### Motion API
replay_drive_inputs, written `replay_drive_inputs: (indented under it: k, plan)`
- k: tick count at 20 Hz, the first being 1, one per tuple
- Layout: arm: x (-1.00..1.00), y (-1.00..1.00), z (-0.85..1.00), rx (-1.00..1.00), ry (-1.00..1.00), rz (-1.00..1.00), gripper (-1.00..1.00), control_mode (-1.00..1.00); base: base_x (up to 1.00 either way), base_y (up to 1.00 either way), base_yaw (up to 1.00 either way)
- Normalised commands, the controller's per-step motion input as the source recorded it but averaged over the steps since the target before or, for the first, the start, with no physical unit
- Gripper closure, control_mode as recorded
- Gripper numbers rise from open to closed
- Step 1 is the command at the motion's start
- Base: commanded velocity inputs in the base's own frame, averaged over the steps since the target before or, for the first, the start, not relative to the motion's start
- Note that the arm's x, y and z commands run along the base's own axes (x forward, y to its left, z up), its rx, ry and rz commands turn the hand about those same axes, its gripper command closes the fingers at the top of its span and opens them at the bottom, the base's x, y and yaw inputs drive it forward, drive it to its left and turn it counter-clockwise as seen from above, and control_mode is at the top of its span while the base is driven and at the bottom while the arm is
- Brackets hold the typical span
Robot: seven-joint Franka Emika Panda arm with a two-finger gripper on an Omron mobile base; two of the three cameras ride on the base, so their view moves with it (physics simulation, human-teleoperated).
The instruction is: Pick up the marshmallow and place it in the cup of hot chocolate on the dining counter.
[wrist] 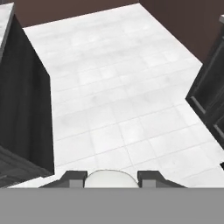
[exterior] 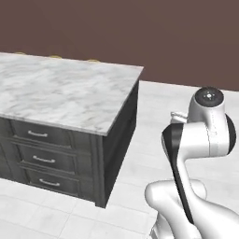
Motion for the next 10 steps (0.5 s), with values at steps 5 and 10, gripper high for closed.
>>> replay_drive_inputs:
  k: [5, 10]
  plan:
    - [0.00, 0.00, 0.00, 0.00, 0.00, 0.00, 1.00, 1.00, 0.55, -1.00, 0.16]
    - [0.00, 0.00, 0.00, 0.00, 0.00, 0.00, 1.00, 1.00, 0.72, -1.00, 0.17]
